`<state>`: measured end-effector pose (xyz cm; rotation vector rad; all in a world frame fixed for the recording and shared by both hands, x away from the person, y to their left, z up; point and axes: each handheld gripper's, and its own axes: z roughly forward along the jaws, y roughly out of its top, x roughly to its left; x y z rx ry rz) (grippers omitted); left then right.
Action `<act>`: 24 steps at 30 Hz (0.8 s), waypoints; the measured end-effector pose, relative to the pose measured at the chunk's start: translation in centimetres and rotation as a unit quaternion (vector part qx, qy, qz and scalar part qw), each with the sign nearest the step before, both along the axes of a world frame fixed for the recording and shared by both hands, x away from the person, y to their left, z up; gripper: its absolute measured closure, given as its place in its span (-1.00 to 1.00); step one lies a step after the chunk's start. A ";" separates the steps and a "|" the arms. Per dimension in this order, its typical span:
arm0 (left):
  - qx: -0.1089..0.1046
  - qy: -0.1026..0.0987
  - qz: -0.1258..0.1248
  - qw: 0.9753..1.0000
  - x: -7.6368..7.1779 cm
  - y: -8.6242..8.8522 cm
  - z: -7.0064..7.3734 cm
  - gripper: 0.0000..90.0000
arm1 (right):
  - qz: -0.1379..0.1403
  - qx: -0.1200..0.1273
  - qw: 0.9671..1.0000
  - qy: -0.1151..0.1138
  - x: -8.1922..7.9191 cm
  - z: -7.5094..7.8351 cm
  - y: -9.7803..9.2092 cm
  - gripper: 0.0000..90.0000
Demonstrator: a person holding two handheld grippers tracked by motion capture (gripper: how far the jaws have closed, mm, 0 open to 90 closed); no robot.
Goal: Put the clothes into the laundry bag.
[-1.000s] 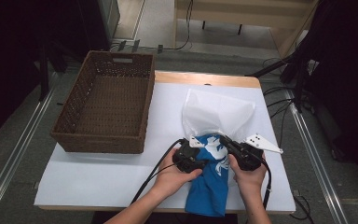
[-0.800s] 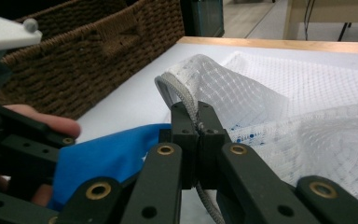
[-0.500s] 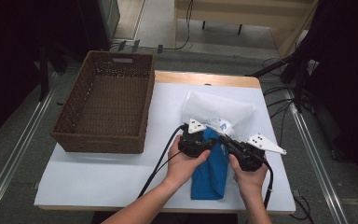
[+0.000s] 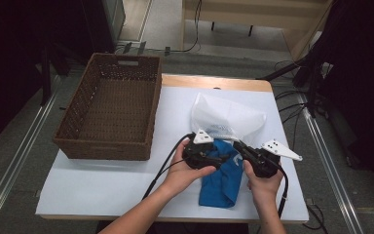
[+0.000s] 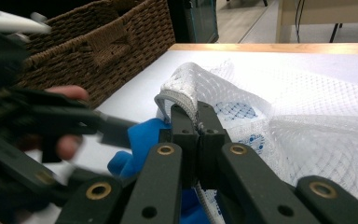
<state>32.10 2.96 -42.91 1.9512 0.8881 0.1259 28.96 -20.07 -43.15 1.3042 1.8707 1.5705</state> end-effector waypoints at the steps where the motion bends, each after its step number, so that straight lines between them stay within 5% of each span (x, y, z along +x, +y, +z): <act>1: -0.009 0.003 0.006 1.000 -0.1 0.4 0.2 -0.26 | 0.001 -0.002 1.000 -0.001 0.0 0.0 0.0 0.99; 3: -0.007 0.006 0.015 1.000 -0.3 0.9 0.3 -0.23 | 0.003 -0.005 1.000 0.001 0.0 -0.1 0.2 0.99; 6: 0.029 0.036 0.042 0.998 -0.1 0.7 -0.4 -0.17 | 0.005 -0.008 1.000 0.001 0.0 -0.1 0.6 0.99; 10: 0.097 0.064 0.069 0.991 0.6 0.0 -2.5 -0.29 | 0.009 -0.015 1.000 0.001 0.0 -0.2 1.0 0.99; 12: 0.090 0.092 0.073 0.989 1.0 0.0 -3.3 -0.36 | 0.009 -0.021 1.000 0.001 -0.1 -0.2 1.0 0.99; 14: 0.086 0.092 0.064 0.990 0.9 -0.3 -3.6 -0.32 | 0.009 -0.021 1.000 0.002 0.0 -0.3 1.0 0.99; 19: 0.086 0.065 0.006 0.994 -0.1 -1.7 -2.8 0.35 | 0.009 -0.017 1.000 0.004 0.0 -0.4 0.9 0.99; 24: 0.063 0.056 -0.004 0.996 0.3 -2.3 -1.7 0.68 | 0.011 -0.020 1.000 -0.002 -0.1 -0.2 1.2 0.99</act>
